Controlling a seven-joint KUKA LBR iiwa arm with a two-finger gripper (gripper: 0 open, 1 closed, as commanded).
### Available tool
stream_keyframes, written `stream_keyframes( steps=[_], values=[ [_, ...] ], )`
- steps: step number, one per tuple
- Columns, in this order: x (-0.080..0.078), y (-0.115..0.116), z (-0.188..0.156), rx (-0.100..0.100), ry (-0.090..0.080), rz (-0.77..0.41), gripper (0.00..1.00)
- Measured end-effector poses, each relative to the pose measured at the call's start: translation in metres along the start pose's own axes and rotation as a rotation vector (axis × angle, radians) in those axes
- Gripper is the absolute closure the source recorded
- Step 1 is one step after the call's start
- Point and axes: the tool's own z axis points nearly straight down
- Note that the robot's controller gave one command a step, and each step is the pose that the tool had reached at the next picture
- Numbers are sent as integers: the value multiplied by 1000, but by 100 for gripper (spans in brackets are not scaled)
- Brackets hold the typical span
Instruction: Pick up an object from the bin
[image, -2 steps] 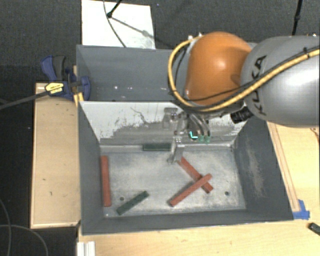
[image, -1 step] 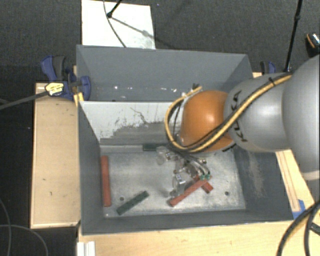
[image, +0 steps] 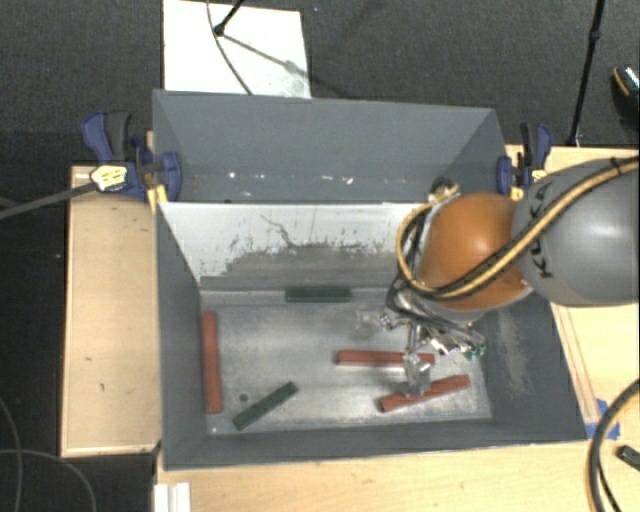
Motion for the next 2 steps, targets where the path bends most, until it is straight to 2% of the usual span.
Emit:
stream_keyframes(
  steps=[1,2],
  values=[
    [-1,2,0,-2,-1,3,100],
    [18,-6,-146,4,-9,-14,100]
  ],
)
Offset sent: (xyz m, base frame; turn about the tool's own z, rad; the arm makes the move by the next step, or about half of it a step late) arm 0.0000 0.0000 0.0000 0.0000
